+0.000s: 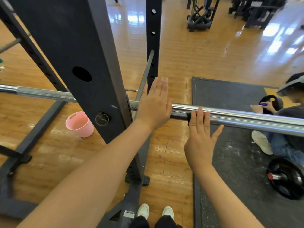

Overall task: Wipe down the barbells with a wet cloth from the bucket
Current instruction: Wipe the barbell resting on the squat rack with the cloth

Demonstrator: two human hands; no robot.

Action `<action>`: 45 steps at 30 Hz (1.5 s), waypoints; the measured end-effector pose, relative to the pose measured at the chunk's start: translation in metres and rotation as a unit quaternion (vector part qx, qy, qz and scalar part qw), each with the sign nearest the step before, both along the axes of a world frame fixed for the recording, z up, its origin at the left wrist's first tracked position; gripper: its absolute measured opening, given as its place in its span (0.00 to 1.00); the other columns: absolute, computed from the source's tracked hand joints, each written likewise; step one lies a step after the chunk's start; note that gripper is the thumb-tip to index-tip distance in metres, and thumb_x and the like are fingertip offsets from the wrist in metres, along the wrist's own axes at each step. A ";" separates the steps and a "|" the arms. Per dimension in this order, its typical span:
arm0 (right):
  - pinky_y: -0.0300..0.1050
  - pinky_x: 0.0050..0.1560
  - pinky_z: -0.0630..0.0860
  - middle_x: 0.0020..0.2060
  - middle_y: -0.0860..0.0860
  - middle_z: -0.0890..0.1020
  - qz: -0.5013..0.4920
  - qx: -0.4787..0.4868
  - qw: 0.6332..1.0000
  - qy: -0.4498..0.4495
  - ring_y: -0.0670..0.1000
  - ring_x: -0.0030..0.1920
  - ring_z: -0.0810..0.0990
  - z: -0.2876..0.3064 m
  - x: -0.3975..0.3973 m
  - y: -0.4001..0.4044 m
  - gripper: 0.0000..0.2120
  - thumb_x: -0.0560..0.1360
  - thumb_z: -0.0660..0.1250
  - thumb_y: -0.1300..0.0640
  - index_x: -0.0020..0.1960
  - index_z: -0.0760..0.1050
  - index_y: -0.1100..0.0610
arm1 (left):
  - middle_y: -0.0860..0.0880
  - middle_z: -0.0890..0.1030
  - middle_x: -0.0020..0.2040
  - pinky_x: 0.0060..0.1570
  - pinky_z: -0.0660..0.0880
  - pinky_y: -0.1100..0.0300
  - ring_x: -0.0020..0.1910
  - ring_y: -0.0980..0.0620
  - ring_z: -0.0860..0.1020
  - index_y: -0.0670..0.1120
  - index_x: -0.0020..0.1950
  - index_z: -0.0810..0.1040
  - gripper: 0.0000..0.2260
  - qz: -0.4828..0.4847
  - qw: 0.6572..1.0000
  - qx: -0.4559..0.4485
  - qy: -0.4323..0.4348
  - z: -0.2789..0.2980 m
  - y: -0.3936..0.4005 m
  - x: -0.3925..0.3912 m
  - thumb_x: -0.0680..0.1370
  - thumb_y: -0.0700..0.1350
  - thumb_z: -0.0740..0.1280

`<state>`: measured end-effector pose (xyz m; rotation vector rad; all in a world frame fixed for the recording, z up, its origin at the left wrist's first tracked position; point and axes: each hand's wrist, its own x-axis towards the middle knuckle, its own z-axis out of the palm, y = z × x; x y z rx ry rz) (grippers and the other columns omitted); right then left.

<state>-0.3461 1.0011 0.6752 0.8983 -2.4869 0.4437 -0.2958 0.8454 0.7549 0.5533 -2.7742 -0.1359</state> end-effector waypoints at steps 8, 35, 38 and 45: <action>0.68 0.68 0.43 0.74 0.62 0.55 -0.105 -0.067 0.990 -0.062 0.61 0.74 0.51 0.011 -0.010 0.006 0.42 0.61 0.58 0.80 0.74 0.53 0.67 | 0.35 0.62 0.73 0.71 0.54 0.47 0.73 0.38 0.59 0.33 0.74 0.58 0.27 -0.011 0.997 -0.040 0.072 -0.026 0.005 0.003 0.79 0.48 0.51; 0.67 0.70 0.43 0.76 0.57 0.51 -0.141 0.109 0.973 -0.144 0.57 0.76 0.46 0.063 -0.027 0.032 0.36 0.72 0.62 0.70 0.77 0.51 0.61 | 0.39 0.62 0.74 0.73 0.49 0.54 0.75 0.44 0.56 0.37 0.75 0.59 0.29 -0.011 0.998 0.053 0.030 -0.007 -0.003 -0.009 0.78 0.52 0.47; 0.63 0.71 0.41 0.77 0.54 0.49 -0.060 0.121 0.983 -0.126 0.55 0.76 0.43 0.073 -0.013 -0.003 0.33 0.75 0.55 0.67 0.77 0.48 0.58 | 0.39 0.62 0.74 0.73 0.49 0.54 0.76 0.43 0.56 0.37 0.75 0.59 0.29 -0.009 0.998 0.047 0.028 -0.008 -0.003 -0.010 0.78 0.52 0.47; 0.61 0.71 0.41 0.76 0.49 0.53 0.006 0.137 0.981 -0.135 0.52 0.76 0.44 0.077 -0.019 0.005 0.34 0.74 0.57 0.69 0.77 0.51 0.54 | 0.40 0.62 0.74 0.73 0.48 0.55 0.76 0.44 0.56 0.37 0.75 0.59 0.28 -0.003 0.999 0.042 0.023 -0.007 -0.002 -0.010 0.78 0.52 0.47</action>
